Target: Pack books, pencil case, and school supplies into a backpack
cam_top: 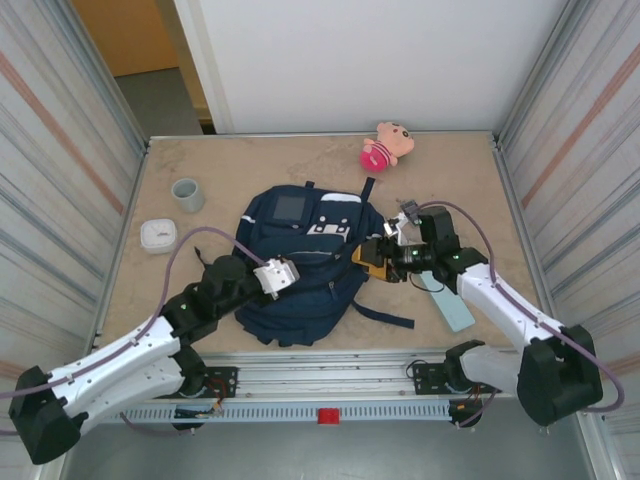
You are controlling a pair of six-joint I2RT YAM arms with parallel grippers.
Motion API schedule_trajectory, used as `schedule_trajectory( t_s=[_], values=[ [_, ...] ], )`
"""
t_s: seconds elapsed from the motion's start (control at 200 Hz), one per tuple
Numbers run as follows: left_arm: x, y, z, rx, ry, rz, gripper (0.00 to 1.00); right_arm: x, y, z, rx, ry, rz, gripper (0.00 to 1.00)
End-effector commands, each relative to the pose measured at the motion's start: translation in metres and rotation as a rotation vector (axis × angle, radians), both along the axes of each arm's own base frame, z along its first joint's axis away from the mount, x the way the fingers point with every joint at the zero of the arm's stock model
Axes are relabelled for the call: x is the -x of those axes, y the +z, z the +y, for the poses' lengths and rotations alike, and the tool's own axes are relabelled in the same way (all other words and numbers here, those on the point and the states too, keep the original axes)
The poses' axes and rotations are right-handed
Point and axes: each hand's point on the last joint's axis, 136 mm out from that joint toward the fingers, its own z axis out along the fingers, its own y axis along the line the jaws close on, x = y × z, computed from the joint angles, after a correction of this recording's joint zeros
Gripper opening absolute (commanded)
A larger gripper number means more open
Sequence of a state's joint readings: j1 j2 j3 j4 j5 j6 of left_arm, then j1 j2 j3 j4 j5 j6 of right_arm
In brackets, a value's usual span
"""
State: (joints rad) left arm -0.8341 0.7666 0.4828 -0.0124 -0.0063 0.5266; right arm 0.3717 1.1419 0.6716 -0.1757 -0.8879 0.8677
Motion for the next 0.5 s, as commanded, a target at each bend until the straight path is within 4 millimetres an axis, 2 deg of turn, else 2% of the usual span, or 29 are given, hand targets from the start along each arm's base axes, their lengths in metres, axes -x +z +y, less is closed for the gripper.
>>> schedule_trajectory(
  t_s=[0.0, 0.19, 0.291, 0.376, 0.491],
  values=[
    [0.008, 0.032, -0.008, 0.112, -0.065, -0.060, 0.00, -0.001, 0.010, 0.017, -0.068, 0.020, 0.012, 0.63],
    [0.009, 0.029, -0.014, 0.117, -0.094, -0.041, 0.00, -0.003, 0.012, 0.035, -0.095, 0.024, 0.026, 0.63],
    [0.008, 0.027, -0.017, 0.108, -0.097, -0.035, 0.00, -0.005, 0.011, 0.042, -0.099, 0.014, 0.026, 0.58],
    [0.007, 0.027, -0.017, 0.105, -0.090, -0.018, 0.00, -0.007, 0.013, 0.045, -0.109, -0.007, 0.027, 0.48],
    [0.008, 0.029, -0.014, 0.104, -0.052, 0.069, 0.02, -0.011, 0.019, 0.046, -0.127, -0.037, -0.011, 0.22]
  ],
)
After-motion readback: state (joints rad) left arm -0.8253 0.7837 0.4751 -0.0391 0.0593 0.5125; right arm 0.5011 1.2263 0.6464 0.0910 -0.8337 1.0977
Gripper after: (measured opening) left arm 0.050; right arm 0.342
